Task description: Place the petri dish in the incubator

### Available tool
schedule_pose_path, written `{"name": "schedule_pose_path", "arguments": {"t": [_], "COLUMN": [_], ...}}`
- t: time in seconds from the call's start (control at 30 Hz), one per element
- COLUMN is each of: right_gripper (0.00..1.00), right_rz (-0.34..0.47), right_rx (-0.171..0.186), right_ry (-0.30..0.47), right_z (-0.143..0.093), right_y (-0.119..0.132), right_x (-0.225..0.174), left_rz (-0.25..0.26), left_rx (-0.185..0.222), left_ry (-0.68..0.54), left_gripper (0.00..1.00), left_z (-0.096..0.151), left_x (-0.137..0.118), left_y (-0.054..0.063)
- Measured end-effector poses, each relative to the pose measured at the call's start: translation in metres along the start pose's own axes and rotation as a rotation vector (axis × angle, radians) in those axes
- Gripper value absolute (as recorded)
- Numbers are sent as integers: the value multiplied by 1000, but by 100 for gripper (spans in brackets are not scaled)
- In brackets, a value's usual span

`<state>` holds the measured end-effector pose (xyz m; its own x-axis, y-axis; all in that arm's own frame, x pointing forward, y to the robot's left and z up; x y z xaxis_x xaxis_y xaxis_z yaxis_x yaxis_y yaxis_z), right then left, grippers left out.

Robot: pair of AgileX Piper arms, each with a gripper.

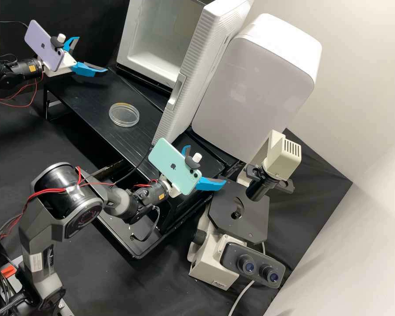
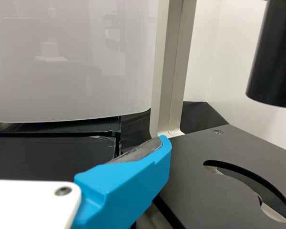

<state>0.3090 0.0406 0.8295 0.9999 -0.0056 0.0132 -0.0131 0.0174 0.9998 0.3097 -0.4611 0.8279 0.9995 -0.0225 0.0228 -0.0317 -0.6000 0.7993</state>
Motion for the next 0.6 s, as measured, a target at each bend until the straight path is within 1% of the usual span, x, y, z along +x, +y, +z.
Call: {"name": "schedule_pose_path", "arguments": {"t": [0.23,0.3,0.33,0.47,0.6], "right_gripper": [100,100,100,100,100], "right_rz": [0,0,0,0,0], "right_rx": [0,0,0,0,0], "right_ry": [0,0,0,0,0], "right_z": [0,0,0,0,0], "right_y": [0,0,0,0,0], "right_x": [0,0,0,0,0], "left_rz": [-1,-3,-9,-25,-25], "left_rx": [1,4,0,-3,6], "left_ry": [-4,-12,-13,-43,-86], "left_gripper": [100,100,100,100,100], "left_z": [1,2,2,8,17], "left_x": [0,-1,-2,-5,-14], "left_y": [0,-1,-3,-6,-4]}}
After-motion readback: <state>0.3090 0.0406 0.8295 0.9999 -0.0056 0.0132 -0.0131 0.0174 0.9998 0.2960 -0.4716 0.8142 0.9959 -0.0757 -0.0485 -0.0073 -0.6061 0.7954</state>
